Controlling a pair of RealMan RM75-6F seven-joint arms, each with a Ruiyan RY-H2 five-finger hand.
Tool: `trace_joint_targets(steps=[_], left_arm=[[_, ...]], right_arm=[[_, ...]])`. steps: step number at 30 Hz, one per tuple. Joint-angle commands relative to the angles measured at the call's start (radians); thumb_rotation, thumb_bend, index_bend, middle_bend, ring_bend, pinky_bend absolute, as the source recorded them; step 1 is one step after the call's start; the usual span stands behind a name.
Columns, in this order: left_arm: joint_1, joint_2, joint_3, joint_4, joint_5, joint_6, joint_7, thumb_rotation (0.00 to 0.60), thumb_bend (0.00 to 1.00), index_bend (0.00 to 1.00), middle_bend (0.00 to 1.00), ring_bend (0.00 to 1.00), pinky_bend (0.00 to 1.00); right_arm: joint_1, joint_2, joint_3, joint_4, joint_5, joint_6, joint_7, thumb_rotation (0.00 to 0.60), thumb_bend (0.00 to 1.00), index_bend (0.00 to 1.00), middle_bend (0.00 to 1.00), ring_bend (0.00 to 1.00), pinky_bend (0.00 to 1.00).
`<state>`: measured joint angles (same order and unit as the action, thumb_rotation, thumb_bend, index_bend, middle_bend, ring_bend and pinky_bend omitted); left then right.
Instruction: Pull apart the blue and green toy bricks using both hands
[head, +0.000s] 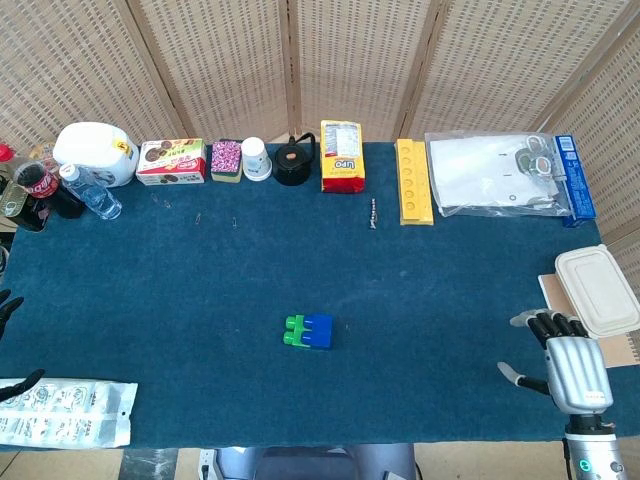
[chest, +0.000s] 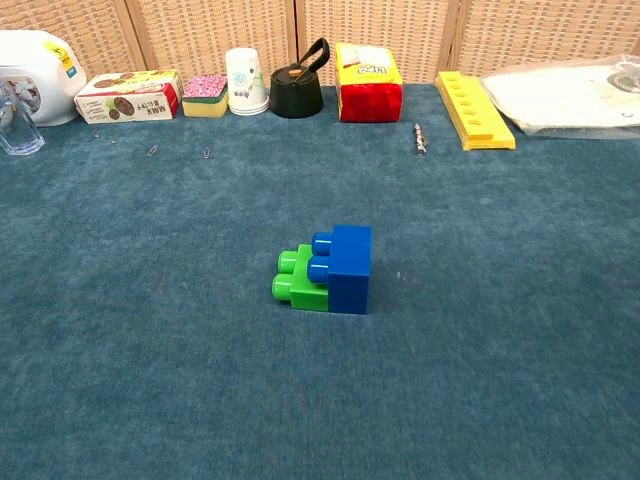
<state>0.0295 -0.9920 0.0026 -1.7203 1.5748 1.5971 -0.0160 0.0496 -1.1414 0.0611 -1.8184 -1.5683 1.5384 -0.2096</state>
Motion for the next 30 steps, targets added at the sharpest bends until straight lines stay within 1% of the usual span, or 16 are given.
trace_joint_targets(steps=[1,22,26,30], left_arm=[[-0.001,0.0,0.0,-0.001,-0.001,-0.002,0.001,0.6,0.09,0.12,0.08,0.0,0.13],[-0.001,0.009,-0.006,-0.005,0.003,0.011,-0.005,0.6,0.09,0.12,0.08,0.0,0.13],[0.0,0.016,-0.007,-0.011,0.005,0.015,-0.004,0.6,0.09,0.12,0.08,0.0,0.13],[0.002,0.026,-0.009,-0.018,0.005,0.022,-0.001,0.6,0.09,0.12,0.08,0.0,0.13]], right_arm=[[0.002,-0.001,0.002,-0.003,0.002,-0.002,-0.004,0.501,0.14,0.37,0.36,0.3,0.26],[0.012,0.004,0.007,-0.01,0.006,-0.011,0.016,0.5,0.14,0.38,0.36,0.3,0.26],[0.033,0.013,0.008,-0.022,0.0,-0.044,0.078,0.501,0.14,0.38,0.36,0.3,0.26],[0.088,0.036,0.0,-0.044,-0.043,-0.125,0.228,0.5,0.14,0.37,0.36,0.3,0.26]])
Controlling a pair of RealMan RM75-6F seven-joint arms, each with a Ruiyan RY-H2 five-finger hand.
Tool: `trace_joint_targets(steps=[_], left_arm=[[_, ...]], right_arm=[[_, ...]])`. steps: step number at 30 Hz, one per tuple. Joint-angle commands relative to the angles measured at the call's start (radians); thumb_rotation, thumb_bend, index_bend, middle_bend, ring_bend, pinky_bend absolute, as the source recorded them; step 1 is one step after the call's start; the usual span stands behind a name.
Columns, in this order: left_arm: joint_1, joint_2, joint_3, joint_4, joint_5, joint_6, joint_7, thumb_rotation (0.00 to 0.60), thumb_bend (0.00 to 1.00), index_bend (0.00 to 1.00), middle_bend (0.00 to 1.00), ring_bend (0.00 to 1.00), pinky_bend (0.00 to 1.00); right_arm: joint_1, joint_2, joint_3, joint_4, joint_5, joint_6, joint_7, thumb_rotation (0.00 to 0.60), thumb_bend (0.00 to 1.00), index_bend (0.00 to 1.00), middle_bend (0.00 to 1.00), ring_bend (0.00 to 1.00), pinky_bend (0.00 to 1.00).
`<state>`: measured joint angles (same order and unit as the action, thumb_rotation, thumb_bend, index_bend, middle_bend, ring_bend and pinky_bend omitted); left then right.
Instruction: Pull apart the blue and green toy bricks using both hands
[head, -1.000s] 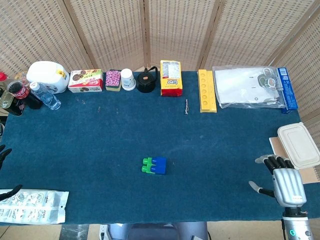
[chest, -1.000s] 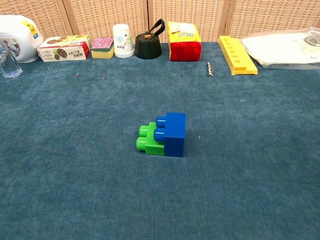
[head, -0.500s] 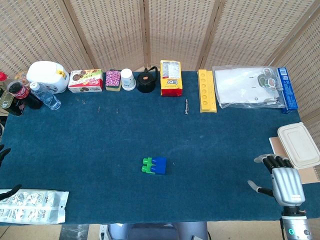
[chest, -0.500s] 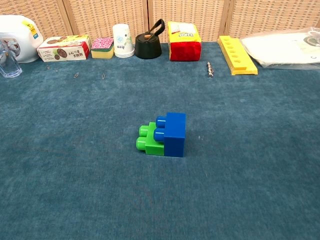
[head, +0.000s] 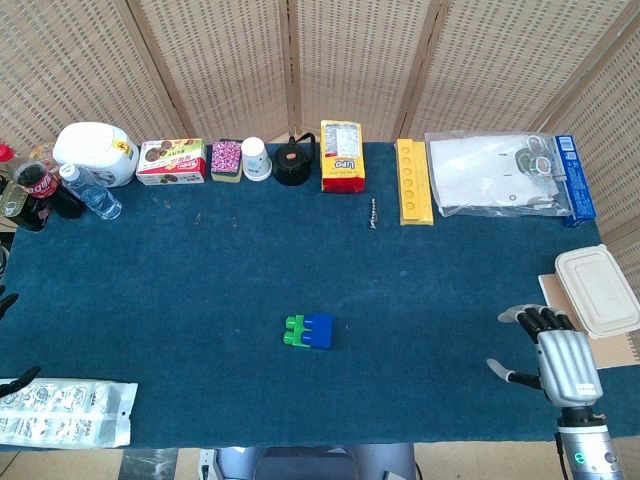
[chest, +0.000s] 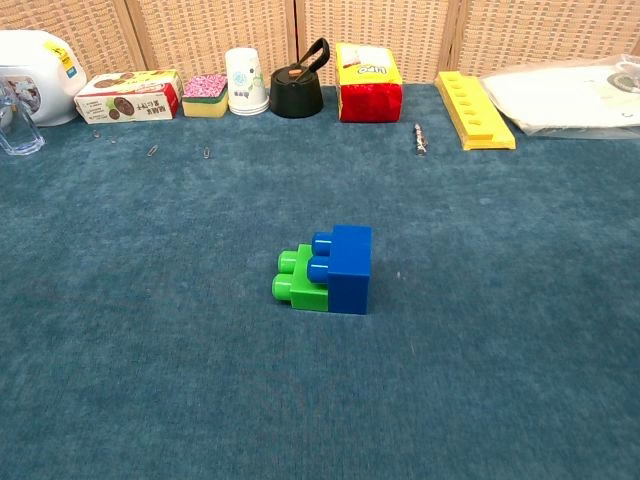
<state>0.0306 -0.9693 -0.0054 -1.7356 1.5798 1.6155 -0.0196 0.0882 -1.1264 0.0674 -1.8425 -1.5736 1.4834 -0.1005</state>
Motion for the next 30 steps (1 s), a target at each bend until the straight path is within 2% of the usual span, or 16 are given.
trace_joint_targets(steps=[1,8,13,21,30], left_arm=[[0.001,0.005,-0.002,-0.004,0.0,0.004,0.003,0.6,0.09,0.12,0.08,0.0,0.13],[-0.004,0.026,-0.007,-0.018,-0.003,0.0,0.009,0.6,0.09,0.12,0.08,0.0,0.13],[-0.014,0.04,-0.014,-0.022,-0.005,-0.008,0.01,0.6,0.09,0.12,0.08,0.0,0.13],[-0.029,0.052,-0.019,-0.016,-0.01,-0.029,0.002,0.6,0.09,0.12,0.08,0.0,0.13],[-0.04,0.053,-0.022,0.002,-0.011,-0.041,-0.022,0.6,0.09,0.12,0.08,0.0,0.13]], right_arm=[[0.062,0.023,-0.007,-0.023,-0.047,-0.085,0.136,0.5,0.14,0.37,0.36,0.3,0.26],[0.19,0.007,0.018,-0.063,-0.088,-0.232,0.194,0.5,0.13,0.28,0.35,0.3,0.26],[0.274,-0.036,0.04,-0.093,-0.042,-0.356,0.137,0.496,0.12,0.13,0.25,0.25,0.22],[0.379,-0.146,0.079,-0.121,0.12,-0.495,-0.047,0.497,0.12,0.06,0.18,0.2,0.21],[0.47,-0.293,0.117,-0.091,0.314,-0.534,-0.274,0.498,0.12,0.02,0.15,0.18,0.21]])
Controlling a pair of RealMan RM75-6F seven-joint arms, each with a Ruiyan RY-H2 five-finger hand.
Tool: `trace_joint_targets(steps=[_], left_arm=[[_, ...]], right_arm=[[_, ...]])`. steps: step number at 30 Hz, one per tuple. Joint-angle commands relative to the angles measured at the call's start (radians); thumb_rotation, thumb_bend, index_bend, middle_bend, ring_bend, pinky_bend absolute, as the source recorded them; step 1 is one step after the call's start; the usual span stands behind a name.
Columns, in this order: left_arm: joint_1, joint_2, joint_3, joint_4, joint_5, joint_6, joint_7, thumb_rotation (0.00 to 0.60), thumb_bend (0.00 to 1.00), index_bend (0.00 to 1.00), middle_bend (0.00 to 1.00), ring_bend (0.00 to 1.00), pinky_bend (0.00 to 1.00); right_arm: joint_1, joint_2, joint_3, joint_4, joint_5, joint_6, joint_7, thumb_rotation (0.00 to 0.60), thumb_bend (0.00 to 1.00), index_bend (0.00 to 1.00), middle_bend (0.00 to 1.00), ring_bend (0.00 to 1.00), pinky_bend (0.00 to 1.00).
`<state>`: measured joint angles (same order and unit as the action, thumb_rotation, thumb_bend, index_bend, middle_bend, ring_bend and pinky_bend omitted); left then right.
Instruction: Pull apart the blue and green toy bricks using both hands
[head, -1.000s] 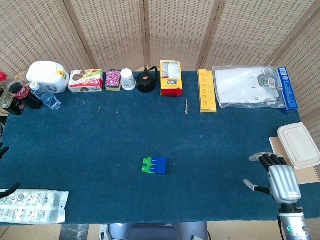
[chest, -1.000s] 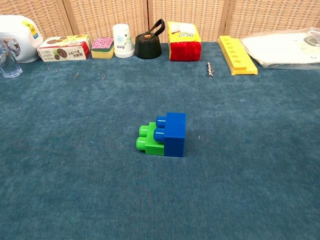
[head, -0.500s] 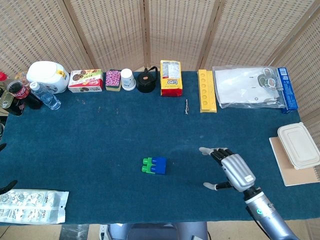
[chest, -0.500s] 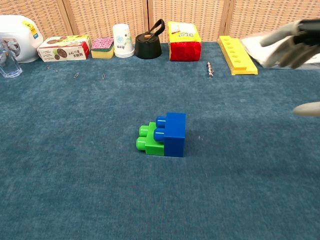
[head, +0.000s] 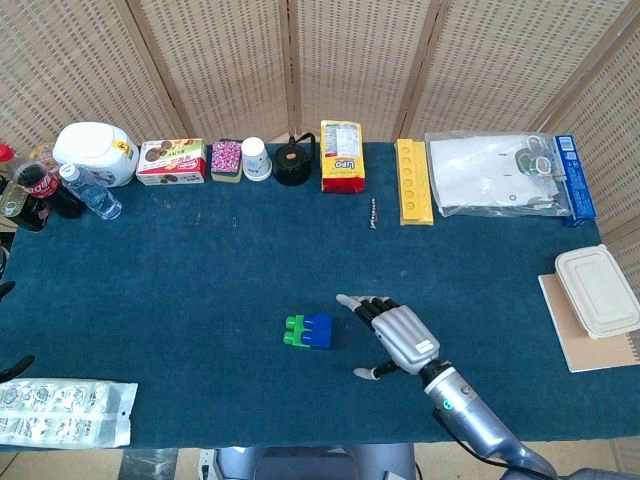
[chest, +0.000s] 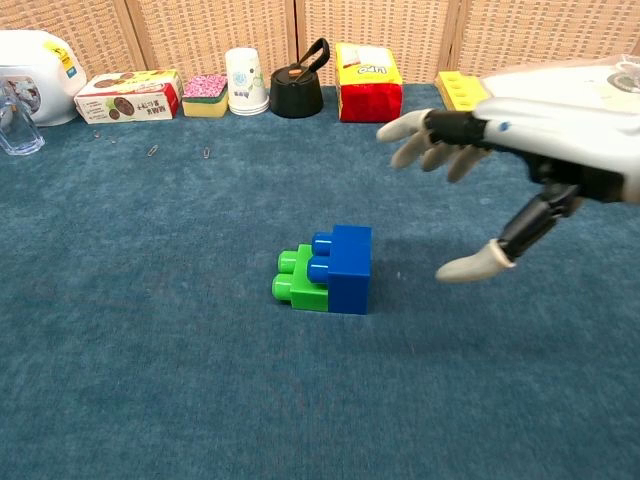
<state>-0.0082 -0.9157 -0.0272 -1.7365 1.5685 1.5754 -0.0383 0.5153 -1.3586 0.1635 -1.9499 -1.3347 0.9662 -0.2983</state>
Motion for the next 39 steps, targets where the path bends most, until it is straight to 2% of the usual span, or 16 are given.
trace_joint_targets(steps=[1,12,26,32,39], left_arm=[[-0.002,0.0,0.001,0.006,0.0,-0.002,-0.006,0.6,0.09,0.12,0.08,0.0,0.13],[0.013,0.003,0.01,0.034,-0.006,0.008,-0.044,0.6,0.09,0.12,0.08,0.0,0.13],[0.032,0.011,0.019,0.064,-0.011,0.026,-0.08,0.6,0.09,0.12,0.08,0.0,0.13],[0.032,0.01,0.021,0.069,-0.011,0.022,-0.084,0.6,0.09,0.12,0.08,0.0,0.13],[0.038,0.013,0.022,0.07,-0.013,0.028,-0.083,0.6,0.09,0.12,0.08,0.0,0.13]], right_arm=[[0.054,-0.08,0.027,0.023,0.102,-0.015,-0.099,0.499,0.12,0.02,0.15,0.17,0.21],[0.182,-0.244,0.055,0.151,0.303,-0.025,-0.276,0.497,0.12,0.02,0.15,0.17,0.21],[0.246,-0.317,0.051,0.244,0.407,0.017,-0.339,0.496,0.12,0.02,0.16,0.17,0.21],[0.263,-0.329,0.05,0.284,0.404,0.036,-0.345,0.498,0.12,0.08,0.21,0.2,0.21],[0.288,-0.346,0.052,0.321,0.419,0.041,-0.365,0.495,0.12,0.23,0.29,0.26,0.23]])
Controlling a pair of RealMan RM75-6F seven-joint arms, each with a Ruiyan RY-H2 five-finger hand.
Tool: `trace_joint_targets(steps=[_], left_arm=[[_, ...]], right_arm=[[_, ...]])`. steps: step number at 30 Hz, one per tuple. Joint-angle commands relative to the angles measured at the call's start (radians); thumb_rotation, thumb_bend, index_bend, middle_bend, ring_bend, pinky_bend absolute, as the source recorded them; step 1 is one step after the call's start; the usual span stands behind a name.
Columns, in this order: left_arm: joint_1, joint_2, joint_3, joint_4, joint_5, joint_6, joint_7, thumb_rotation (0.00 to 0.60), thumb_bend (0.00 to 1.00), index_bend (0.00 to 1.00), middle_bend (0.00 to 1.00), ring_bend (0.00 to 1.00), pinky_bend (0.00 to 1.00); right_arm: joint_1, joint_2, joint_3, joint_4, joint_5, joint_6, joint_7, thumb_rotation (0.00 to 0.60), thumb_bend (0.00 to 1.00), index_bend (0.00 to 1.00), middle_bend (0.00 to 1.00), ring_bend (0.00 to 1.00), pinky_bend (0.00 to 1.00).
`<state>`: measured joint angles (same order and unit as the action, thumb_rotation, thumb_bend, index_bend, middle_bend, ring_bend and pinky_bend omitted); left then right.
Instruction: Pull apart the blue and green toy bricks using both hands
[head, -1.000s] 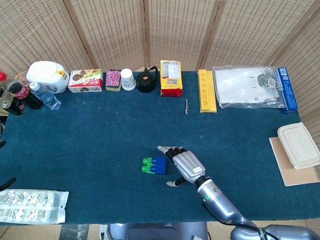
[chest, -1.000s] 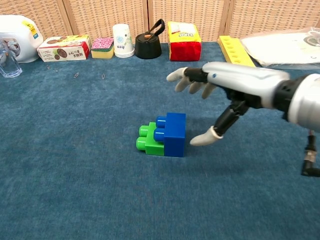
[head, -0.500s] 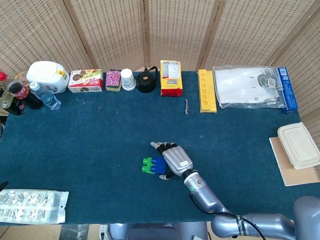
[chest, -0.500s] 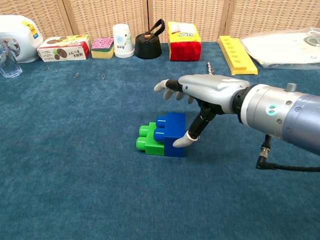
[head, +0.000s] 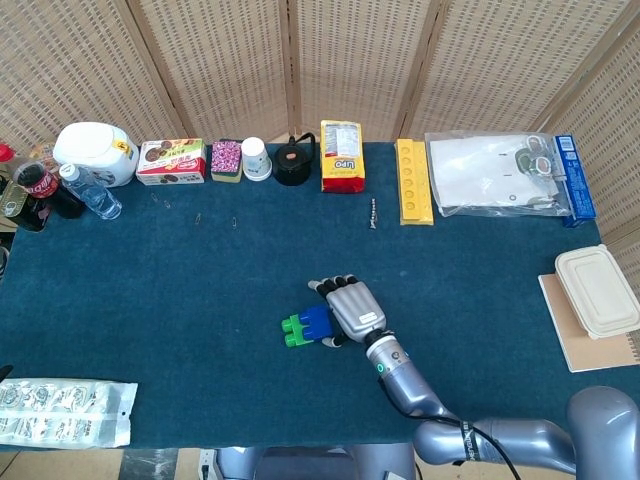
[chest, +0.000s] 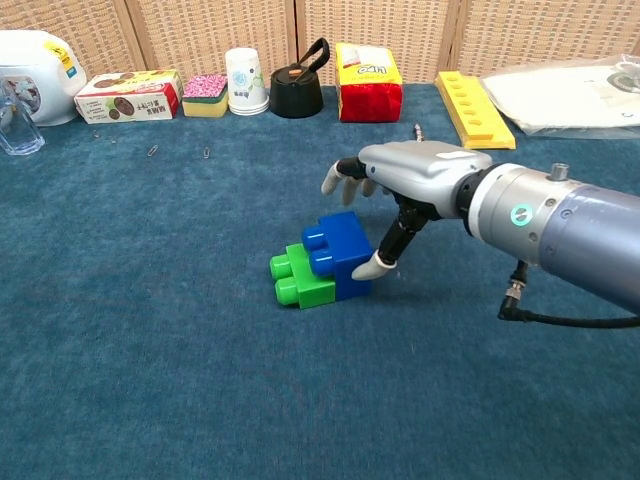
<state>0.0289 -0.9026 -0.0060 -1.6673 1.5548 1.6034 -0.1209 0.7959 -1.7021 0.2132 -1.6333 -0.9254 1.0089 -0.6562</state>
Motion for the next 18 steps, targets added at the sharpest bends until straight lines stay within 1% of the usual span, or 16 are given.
trace_joint_targets(steps=[1,7,14,18], left_arm=[[0.001,0.0,0.001,0.001,0.001,0.0,-0.001,0.6,0.09,0.12,0.08,0.0,0.13],[0.005,-0.002,0.002,0.008,-0.004,0.003,-0.01,0.6,0.09,0.12,0.08,0.0,0.13],[0.01,-0.004,0.004,0.02,-0.009,0.001,-0.019,0.6,0.09,0.12,0.08,0.0,0.13],[0.012,-0.005,0.003,0.028,-0.014,0.003,-0.023,0.6,0.09,0.12,0.08,0.0,0.13]], right_arm=[[0.011,-0.002,0.002,0.005,0.014,-0.003,-0.011,0.496,0.12,0.25,0.3,0.26,0.23],[0.025,-0.013,-0.01,0.019,0.029,0.0,-0.028,0.499,0.12,0.33,0.35,0.32,0.27],[0.039,-0.03,-0.015,0.044,0.038,-0.005,-0.028,0.501,0.12,0.37,0.38,0.35,0.29],[0.051,-0.043,-0.018,0.061,0.04,-0.01,-0.033,0.501,0.12,0.43,0.44,0.43,0.33]])
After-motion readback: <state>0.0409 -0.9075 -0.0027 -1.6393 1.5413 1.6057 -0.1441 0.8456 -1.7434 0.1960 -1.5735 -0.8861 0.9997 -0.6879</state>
